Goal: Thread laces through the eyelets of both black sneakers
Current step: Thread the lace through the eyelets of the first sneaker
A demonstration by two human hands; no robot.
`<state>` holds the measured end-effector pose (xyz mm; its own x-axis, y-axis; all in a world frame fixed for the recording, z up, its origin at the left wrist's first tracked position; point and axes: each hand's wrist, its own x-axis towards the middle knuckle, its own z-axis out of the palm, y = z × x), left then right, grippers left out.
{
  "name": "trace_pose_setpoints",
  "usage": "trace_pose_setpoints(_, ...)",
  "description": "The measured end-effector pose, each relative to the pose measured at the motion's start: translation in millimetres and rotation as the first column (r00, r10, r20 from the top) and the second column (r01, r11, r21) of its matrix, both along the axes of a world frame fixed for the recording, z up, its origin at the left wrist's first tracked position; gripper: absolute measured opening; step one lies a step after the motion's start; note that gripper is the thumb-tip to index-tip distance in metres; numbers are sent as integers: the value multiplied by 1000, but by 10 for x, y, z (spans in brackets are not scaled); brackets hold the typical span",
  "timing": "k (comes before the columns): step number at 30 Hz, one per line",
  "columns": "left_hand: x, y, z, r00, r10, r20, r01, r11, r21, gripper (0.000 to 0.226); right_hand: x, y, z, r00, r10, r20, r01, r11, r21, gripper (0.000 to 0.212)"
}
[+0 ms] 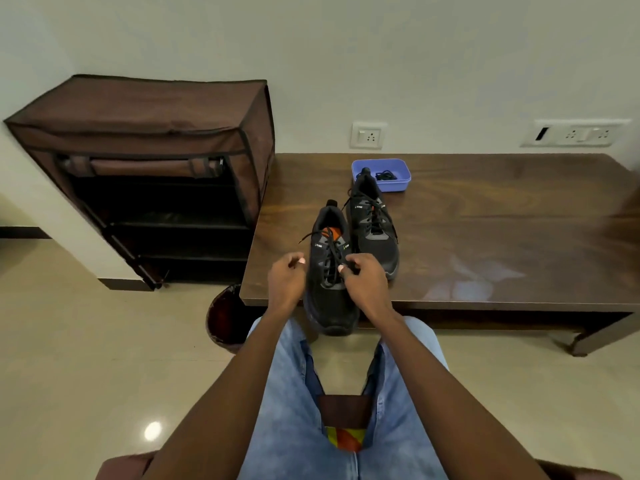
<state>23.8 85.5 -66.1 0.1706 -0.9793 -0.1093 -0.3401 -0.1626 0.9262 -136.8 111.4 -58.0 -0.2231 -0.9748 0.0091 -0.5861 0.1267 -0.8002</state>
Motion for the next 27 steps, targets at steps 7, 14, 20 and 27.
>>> trace_pose_setpoints(7,-89,-83,24,961,-193,200,181,981,75,23,55,-46,-35,996,3,-93,-2,1000,12,13)
trace_pose_setpoints(14,-63,-168,110,916,-233,326,225,972,62,23,-32,-94,40,988,-47,-144,51,998,25,8)
trace_pose_setpoints(20,-73,-39,109,885,-279,374,286,958,37,7,-37,-1,103,999,-25,-24,27,996,84,8)
trace_pose_setpoints(27,-27,17,298,874,-325,361,324,944,66,33,-113,-32,314,946,-42,320,-28,977,213,21)
